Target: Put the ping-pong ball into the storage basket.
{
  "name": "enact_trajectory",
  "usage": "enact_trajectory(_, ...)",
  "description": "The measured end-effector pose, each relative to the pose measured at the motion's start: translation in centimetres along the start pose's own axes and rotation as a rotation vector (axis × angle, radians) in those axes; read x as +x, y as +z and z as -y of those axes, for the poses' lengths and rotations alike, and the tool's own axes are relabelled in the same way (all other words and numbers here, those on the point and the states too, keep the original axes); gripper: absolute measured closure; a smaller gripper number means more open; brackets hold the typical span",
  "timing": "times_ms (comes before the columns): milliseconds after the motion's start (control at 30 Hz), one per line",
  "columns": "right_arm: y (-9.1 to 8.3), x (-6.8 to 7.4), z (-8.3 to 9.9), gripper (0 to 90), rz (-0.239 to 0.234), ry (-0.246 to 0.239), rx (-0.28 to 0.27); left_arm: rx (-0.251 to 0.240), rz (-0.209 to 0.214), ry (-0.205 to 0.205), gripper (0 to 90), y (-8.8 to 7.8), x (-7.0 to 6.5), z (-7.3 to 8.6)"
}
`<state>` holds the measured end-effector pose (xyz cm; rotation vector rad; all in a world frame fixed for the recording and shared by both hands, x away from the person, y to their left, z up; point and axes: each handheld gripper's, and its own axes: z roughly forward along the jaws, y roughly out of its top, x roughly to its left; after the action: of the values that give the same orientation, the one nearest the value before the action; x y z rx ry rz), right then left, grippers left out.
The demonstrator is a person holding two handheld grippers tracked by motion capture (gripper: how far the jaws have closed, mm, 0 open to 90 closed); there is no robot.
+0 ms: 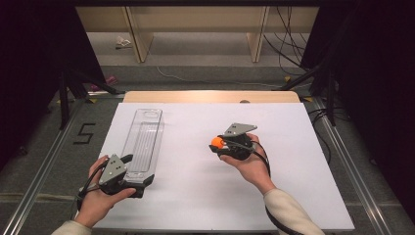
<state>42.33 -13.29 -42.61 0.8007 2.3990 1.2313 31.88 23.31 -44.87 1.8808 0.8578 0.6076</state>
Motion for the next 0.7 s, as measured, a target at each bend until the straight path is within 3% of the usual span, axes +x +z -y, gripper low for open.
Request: enact_trajectory(700, 0.41, 0.2, -0.35, 51.2, -0.009, 0.0, -0.003, 0.0, -0.003, -0.001, 0.9, -0.02, 0.02, 0.01)
